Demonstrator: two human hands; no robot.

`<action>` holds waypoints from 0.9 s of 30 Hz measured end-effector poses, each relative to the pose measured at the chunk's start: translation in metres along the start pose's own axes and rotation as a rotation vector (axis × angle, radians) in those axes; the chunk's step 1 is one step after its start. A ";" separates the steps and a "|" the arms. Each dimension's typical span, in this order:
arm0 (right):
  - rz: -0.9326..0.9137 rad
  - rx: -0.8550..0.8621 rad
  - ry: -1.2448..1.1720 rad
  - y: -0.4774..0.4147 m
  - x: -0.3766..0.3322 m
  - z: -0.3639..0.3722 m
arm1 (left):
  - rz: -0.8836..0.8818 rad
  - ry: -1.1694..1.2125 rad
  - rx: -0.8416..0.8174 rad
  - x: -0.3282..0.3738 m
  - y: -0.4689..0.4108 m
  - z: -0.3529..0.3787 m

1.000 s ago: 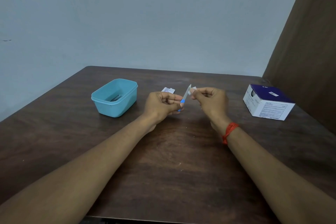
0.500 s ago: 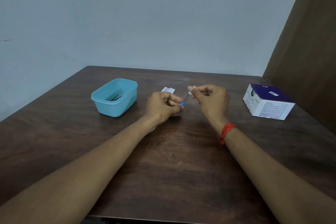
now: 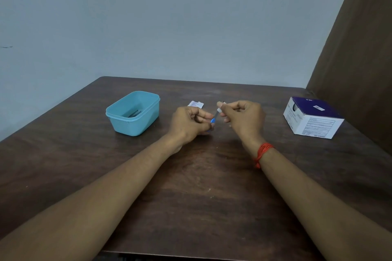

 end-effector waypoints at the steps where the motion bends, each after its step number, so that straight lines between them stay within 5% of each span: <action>1: 0.003 0.026 -0.024 -0.001 -0.001 -0.003 | 0.002 -0.008 -0.009 -0.001 -0.001 0.001; 15: 0.083 -0.062 -0.220 -0.005 0.000 -0.008 | 0.007 0.110 -0.099 -0.004 -0.003 0.000; 23: 0.071 -0.250 -0.216 -0.006 -0.002 -0.002 | -0.094 0.177 -0.203 -0.006 -0.004 -0.003; 27: 0.047 -0.192 -0.212 -0.007 -0.005 -0.004 | -0.060 0.140 -0.238 -0.006 -0.001 0.000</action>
Point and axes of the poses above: each hand's wrist, its own y-axis away from the middle knuckle, its own z-axis out of the palm, x = y × z, the point moved 4 cm from there along -y, towards the middle knuckle, and after that the axes turned 4 degrees about z, right-handed, at the moved point
